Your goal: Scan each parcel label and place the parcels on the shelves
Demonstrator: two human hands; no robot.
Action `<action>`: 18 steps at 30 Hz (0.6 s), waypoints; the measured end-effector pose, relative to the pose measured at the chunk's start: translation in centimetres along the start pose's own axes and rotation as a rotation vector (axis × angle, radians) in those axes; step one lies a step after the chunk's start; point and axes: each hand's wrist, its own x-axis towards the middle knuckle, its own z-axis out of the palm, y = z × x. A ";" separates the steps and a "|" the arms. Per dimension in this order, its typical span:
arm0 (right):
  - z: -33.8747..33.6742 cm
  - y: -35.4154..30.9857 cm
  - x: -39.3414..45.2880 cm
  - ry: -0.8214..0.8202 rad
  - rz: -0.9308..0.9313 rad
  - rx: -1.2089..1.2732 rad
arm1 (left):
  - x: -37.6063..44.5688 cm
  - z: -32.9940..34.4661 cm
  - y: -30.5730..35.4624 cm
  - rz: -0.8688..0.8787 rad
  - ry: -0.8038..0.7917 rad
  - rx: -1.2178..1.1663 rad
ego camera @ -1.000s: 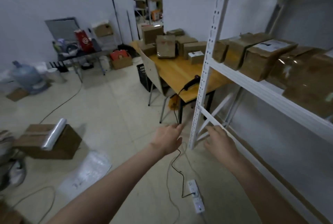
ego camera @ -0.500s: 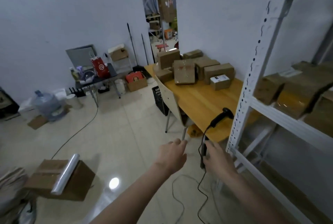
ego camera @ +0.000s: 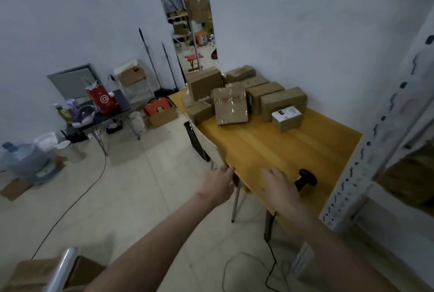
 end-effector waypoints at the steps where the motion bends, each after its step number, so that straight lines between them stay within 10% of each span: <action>1: -0.1 0.1 1.2 -0.004 0.011 -0.002 | 1.4 0.0 -0.7 0.009 0.004 0.010; 18: 0.4 1.3 31.8 0.092 0.362 0.091 | 34.2 -0.3 -14.7 0.284 0.064 0.010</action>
